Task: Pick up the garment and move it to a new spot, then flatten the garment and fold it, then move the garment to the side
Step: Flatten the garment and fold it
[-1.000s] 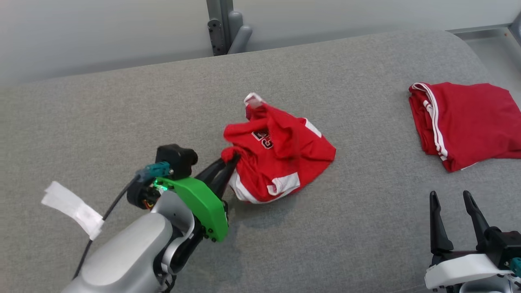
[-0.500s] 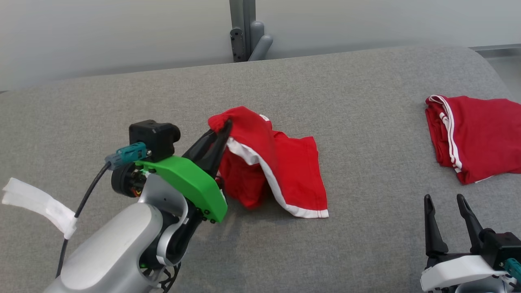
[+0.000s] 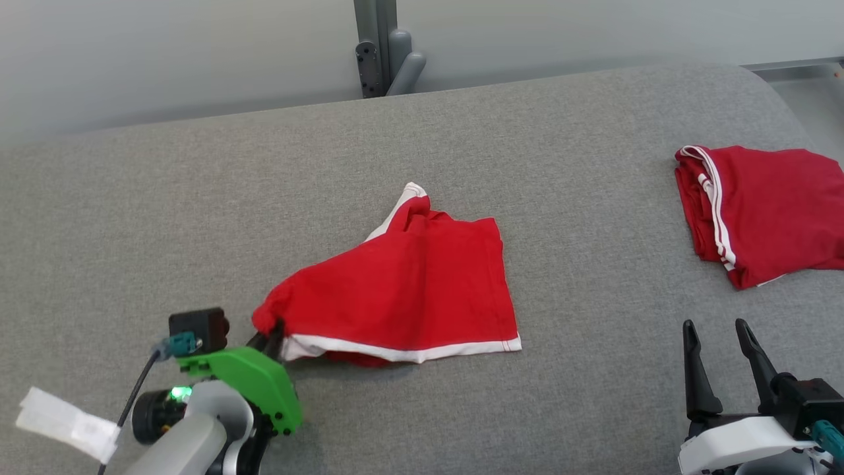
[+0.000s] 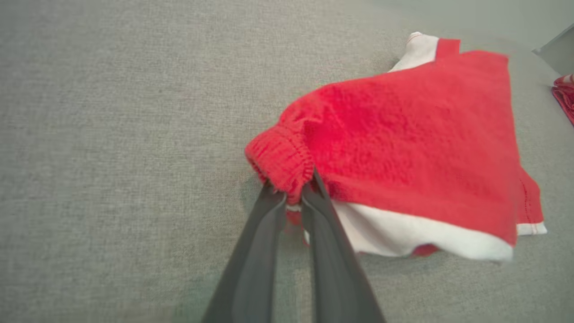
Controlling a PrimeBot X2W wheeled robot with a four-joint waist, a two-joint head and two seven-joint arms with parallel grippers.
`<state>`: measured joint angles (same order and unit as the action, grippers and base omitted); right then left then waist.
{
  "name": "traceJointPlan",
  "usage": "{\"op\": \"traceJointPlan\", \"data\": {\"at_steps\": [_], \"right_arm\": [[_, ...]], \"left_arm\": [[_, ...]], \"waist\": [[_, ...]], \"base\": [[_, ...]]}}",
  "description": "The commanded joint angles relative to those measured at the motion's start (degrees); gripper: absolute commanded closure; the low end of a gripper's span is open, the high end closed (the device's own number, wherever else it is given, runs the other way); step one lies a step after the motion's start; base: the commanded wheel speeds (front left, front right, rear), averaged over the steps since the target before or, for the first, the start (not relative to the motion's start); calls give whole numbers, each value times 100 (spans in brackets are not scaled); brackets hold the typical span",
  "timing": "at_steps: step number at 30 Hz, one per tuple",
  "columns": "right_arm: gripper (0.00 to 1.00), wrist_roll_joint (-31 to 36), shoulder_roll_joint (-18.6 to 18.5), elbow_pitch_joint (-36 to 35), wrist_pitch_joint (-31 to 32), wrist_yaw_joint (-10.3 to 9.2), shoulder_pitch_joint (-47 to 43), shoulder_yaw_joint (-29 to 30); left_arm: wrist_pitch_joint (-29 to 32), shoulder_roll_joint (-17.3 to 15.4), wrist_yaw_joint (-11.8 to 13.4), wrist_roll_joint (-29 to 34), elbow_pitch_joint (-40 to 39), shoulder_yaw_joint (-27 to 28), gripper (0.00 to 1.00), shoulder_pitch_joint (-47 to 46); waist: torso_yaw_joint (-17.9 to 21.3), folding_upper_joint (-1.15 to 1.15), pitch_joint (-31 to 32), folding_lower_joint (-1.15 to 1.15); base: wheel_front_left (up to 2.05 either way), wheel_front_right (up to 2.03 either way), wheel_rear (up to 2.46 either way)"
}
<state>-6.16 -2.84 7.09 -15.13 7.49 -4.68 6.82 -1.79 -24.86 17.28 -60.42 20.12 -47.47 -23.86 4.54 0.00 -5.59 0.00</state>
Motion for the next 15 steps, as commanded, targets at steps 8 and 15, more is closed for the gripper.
{"op": "traceJointPlan", "data": {"at_steps": [8, 15], "right_arm": [[0, 97, -13, 36, 1, 0, -104, 64], [0, 160, -15, 48, 1, 0, -70, 57]], "left_arm": [[-703, 221, 13, -326, 412, 292, 100, 875], [-1149, 587, 2, -346, 546, 435, 87, 1171]], "waist": [[-68, 0, -62, 0], [-224, 0, -27, 0]], "base": [[0, 0, 0], [0, 0, 0]]}}
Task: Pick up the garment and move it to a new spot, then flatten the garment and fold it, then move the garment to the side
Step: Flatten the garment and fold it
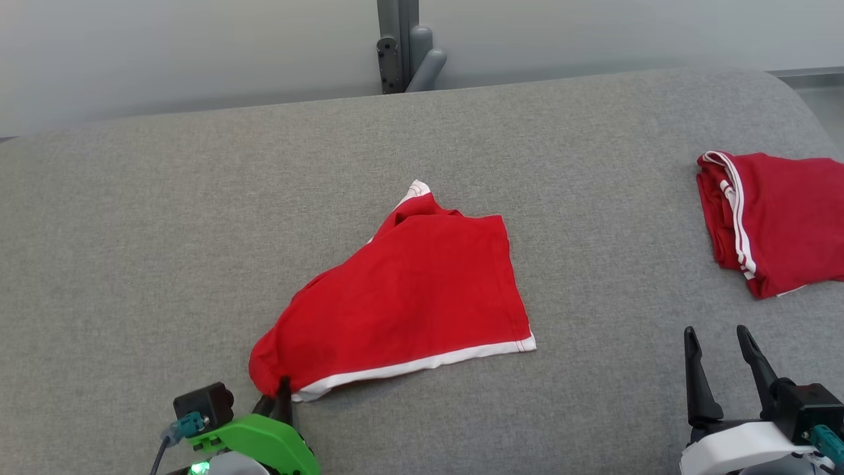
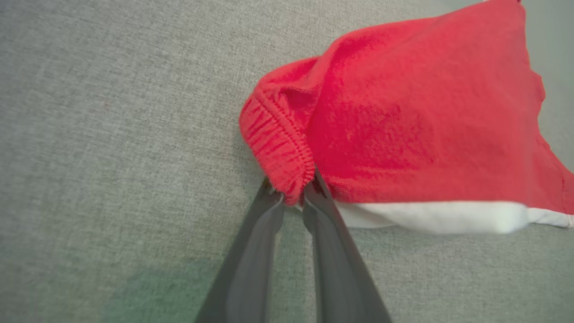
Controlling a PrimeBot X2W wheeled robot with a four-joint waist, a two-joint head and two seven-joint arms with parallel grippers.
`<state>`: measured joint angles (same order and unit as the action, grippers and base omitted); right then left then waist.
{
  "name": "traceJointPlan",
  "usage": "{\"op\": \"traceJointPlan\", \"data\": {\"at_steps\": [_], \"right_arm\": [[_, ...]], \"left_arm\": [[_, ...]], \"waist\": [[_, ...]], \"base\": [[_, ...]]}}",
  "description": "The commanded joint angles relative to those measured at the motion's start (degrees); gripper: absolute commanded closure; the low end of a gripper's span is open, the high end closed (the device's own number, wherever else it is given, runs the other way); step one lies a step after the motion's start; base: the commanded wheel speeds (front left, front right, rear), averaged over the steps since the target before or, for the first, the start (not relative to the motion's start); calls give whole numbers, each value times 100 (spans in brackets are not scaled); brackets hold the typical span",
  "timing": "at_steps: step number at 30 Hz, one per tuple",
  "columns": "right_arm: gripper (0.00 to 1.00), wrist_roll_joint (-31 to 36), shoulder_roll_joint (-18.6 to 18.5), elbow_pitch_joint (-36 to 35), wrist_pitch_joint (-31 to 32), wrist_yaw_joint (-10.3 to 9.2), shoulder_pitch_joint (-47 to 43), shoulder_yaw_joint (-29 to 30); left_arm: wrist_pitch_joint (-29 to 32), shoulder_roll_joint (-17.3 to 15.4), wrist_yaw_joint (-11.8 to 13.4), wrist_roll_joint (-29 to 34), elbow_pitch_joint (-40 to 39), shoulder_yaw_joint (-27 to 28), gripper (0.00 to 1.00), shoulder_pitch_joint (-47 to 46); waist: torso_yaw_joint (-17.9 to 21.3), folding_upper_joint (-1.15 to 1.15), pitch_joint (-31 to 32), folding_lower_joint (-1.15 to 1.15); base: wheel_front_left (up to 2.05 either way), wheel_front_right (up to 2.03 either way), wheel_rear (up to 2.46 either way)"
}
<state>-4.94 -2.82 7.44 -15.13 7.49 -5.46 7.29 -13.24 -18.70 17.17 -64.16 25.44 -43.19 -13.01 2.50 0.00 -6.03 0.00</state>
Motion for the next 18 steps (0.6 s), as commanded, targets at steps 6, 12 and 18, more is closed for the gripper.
{"op": "traceJointPlan", "data": {"at_steps": [6, 12, 18], "right_arm": [[0, 82, -17, 17, 1, 0, -29, 11], [0, 120, -17, -78, 1, 0, -142, 69], [0, 157, -16, -325, 1, 0, -198, 201]], "left_arm": [[-157, 38, -33, 268, -119, 144, 0, 256], [-202, -131, -59, 811, -716, 520, 0, 600], [-198, -194, 18, 1763, -1560, 1198, 0, 1312]], "waist": [[-71, 0, 86, 0], [-83, 0, 220, 0], [-64, 0, 357, 0]], "base": [[0, 0, 0], [0, 0, 0], [0, 0, 0]]}}
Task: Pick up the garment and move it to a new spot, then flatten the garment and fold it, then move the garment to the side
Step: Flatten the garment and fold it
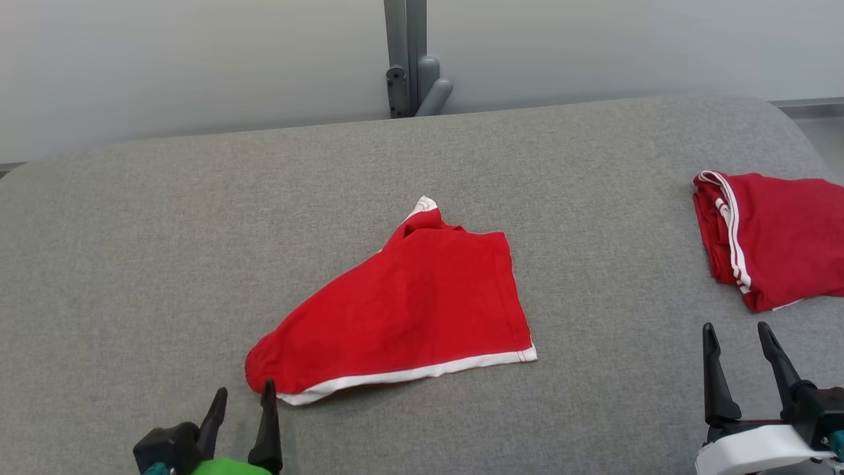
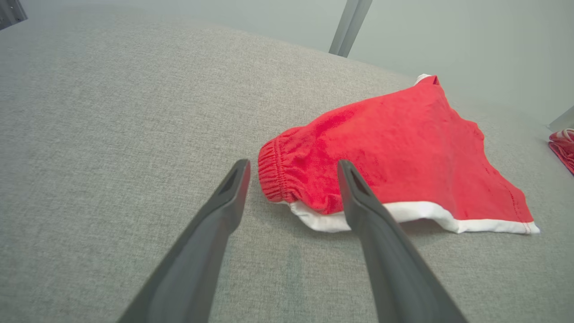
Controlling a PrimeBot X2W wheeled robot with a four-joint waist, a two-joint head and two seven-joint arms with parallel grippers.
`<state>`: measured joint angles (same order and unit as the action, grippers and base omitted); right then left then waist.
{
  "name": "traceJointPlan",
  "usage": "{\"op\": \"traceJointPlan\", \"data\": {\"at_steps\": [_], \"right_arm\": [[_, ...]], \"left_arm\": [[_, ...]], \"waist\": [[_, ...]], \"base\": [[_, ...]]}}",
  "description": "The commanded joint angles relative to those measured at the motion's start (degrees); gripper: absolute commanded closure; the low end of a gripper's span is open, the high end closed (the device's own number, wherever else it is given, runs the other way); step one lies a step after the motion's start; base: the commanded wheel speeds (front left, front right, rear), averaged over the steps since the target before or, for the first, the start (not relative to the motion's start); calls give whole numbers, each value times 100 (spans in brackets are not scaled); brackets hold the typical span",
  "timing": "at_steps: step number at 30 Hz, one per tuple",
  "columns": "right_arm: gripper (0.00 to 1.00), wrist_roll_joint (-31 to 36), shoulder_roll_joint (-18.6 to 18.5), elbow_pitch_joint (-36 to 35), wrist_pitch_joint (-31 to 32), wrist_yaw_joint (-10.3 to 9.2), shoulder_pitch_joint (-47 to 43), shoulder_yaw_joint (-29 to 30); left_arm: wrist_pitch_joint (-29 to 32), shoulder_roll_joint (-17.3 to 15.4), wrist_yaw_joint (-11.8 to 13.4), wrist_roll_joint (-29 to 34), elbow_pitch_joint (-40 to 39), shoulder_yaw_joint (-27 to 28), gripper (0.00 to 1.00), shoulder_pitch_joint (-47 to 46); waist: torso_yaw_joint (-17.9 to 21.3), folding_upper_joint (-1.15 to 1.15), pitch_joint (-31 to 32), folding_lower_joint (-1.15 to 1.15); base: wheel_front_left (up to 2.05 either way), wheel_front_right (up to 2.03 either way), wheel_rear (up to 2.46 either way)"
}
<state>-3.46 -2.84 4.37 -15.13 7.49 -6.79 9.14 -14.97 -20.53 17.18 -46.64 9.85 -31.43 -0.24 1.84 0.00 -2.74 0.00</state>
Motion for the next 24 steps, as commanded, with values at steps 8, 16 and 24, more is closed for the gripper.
{"op": "traceJointPlan", "data": {"at_steps": [8, 16, 24], "right_arm": [[0, 68, -14, -230, 1, 0, -267, 169], [0, 85, -38, -269, 1, 0, -378, 274], [0, 65, -40, -191, 1, 0, -430, 199]], "left_arm": [[-21, 278, -221, 1162, -554, 886, 0, 878], [-22, 824, -904, 2240, -798, 1755, 0, 1325], [-22, 1316, -1631, 2887, -633, 2497, 0, 1566]], "waist": [[-68, 0, 251, 0], [-189, 0, 384, 0], [-268, 0, 452, 0]], "base": [[0, 0, 0], [0, 0, 0], [0, 0, 0]]}}
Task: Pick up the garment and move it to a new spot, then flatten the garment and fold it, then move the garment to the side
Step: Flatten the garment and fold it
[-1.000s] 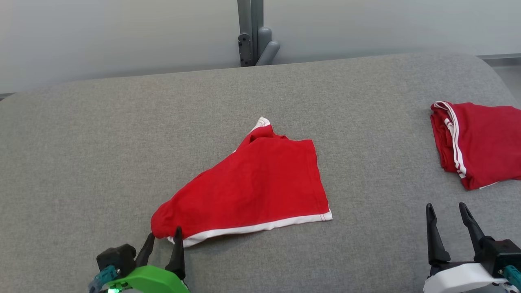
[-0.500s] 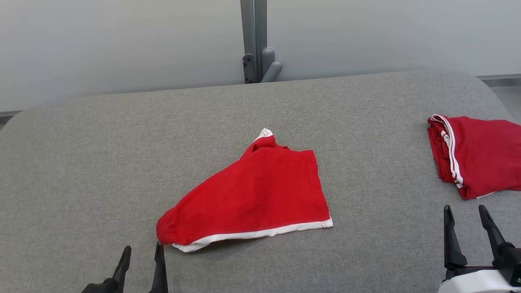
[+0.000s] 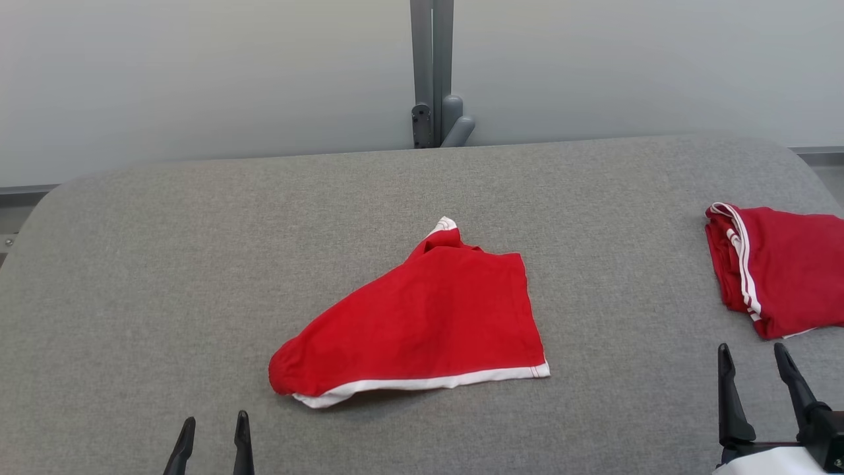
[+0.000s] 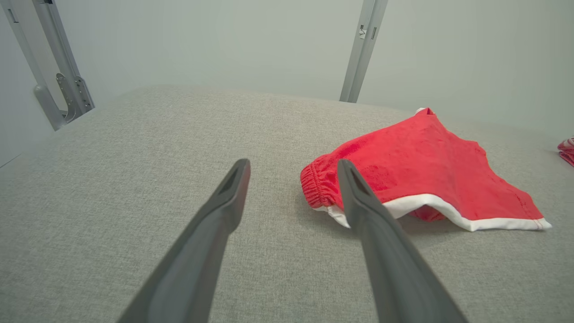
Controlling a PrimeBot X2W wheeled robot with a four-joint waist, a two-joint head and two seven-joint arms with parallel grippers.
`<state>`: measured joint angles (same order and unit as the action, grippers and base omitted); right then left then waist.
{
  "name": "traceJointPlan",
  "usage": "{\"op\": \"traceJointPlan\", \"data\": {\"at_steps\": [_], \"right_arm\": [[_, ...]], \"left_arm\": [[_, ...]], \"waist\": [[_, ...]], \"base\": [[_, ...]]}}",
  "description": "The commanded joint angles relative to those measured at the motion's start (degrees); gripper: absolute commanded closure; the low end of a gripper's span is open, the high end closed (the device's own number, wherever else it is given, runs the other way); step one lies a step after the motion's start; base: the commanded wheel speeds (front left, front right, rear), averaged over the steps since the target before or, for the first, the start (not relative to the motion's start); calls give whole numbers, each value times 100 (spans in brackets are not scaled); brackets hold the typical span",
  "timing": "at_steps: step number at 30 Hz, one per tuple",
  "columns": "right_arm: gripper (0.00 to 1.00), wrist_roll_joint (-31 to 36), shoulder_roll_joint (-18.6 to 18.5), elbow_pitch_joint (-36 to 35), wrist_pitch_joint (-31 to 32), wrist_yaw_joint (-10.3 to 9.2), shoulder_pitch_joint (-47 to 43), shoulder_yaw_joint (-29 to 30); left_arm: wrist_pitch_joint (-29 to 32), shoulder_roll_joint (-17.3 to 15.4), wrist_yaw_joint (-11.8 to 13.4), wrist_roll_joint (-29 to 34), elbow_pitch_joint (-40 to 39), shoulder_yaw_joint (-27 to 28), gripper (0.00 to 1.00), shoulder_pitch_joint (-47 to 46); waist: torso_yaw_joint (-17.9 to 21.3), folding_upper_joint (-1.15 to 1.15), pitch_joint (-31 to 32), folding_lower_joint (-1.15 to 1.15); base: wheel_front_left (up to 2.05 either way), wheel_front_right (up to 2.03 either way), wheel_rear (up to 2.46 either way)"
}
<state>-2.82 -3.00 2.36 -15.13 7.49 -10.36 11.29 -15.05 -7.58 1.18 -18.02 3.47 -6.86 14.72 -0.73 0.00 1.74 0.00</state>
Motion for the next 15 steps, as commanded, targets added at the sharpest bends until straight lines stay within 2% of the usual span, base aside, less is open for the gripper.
{"op": "traceJointPlan", "data": {"at_steps": [1, 5, 9, 15], "right_arm": [[0, -10, -23, 30, 1, 0, -86, -46], [0, -25, -20, 71, 1, 0, -95, -134], [0, -36, -35, 102, 1, 0, -61, -262], [0, -97, -166, 239, 1, 0, 189, -707]], "left_arm": [[-13, 59, -113, 103, 40, 109, 0, 75], [-13, 213, -375, 318, 153, 364, 0, 79], [-14, 313, -533, 468, 210, 530, 0, 59], [-14, 395, -719, 486, 556, 394, 0, -169]], "waist": [[-19, 0, 7, 0], [-25, 0, 10, 0], [-9, 0, -7, 0], [33, 0, -78, 0]], "base": [[0, 0, 0], [0, 0, 0], [0, 0, 0], [0, 0, 0]]}}
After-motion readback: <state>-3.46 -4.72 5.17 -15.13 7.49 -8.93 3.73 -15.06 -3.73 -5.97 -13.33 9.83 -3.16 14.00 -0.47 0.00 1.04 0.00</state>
